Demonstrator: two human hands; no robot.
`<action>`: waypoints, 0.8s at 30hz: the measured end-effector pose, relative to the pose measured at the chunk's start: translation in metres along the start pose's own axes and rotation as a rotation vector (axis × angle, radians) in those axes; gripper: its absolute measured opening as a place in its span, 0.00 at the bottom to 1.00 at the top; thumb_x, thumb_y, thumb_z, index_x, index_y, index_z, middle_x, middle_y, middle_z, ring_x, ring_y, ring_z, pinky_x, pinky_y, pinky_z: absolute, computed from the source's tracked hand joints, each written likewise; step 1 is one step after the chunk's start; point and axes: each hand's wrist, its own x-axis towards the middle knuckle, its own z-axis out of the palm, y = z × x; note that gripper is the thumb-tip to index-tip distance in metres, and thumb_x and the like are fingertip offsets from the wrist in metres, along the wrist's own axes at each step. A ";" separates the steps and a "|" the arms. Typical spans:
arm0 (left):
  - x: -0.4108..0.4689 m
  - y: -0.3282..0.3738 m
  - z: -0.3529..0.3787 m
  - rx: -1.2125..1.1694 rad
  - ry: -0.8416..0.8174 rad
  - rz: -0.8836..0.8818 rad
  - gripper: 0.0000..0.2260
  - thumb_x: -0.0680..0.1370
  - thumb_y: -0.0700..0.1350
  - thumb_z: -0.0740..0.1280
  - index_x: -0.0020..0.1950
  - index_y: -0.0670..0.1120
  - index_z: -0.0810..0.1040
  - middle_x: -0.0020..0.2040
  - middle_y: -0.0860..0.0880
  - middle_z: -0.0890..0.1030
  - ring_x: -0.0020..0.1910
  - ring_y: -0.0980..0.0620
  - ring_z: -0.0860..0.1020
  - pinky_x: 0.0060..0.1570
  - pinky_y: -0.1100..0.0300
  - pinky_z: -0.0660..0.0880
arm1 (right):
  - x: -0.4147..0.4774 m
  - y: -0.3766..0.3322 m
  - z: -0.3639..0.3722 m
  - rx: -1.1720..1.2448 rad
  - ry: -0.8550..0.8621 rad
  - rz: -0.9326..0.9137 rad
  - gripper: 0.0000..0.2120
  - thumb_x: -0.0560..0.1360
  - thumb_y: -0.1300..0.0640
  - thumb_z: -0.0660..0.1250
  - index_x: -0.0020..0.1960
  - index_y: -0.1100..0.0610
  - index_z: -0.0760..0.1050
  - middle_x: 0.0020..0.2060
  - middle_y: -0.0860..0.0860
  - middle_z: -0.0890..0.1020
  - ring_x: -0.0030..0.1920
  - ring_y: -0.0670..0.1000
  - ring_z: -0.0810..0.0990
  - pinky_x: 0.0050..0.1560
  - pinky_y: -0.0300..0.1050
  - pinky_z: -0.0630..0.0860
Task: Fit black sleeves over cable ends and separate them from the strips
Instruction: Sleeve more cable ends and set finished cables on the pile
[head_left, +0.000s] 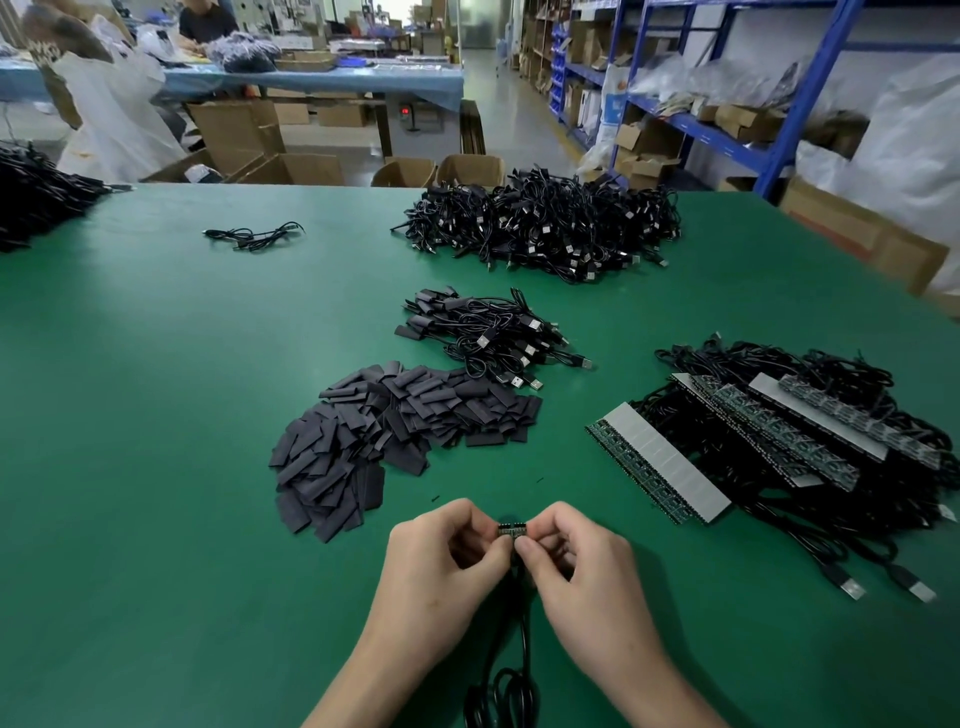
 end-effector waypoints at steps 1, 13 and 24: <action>0.000 0.001 0.001 0.001 0.007 -0.004 0.10 0.73 0.42 0.76 0.35 0.51 0.78 0.31 0.56 0.81 0.29 0.62 0.75 0.32 0.70 0.70 | 0.000 -0.001 0.000 0.001 0.001 0.006 0.12 0.77 0.57 0.74 0.38 0.48 0.75 0.37 0.39 0.81 0.35 0.44 0.79 0.34 0.32 0.71; -0.001 0.002 0.003 0.041 0.035 -0.012 0.11 0.73 0.42 0.75 0.34 0.51 0.77 0.32 0.57 0.81 0.29 0.61 0.76 0.32 0.70 0.70 | -0.001 -0.009 0.000 -0.033 0.003 0.052 0.13 0.77 0.57 0.73 0.37 0.48 0.73 0.31 0.46 0.79 0.37 0.44 0.78 0.34 0.32 0.70; -0.002 0.004 0.005 0.071 0.052 -0.024 0.10 0.72 0.42 0.75 0.34 0.52 0.78 0.32 0.57 0.82 0.30 0.60 0.77 0.32 0.69 0.71 | 0.000 -0.012 0.001 -0.059 -0.008 0.079 0.12 0.78 0.57 0.72 0.39 0.49 0.73 0.34 0.46 0.80 0.37 0.43 0.77 0.37 0.35 0.72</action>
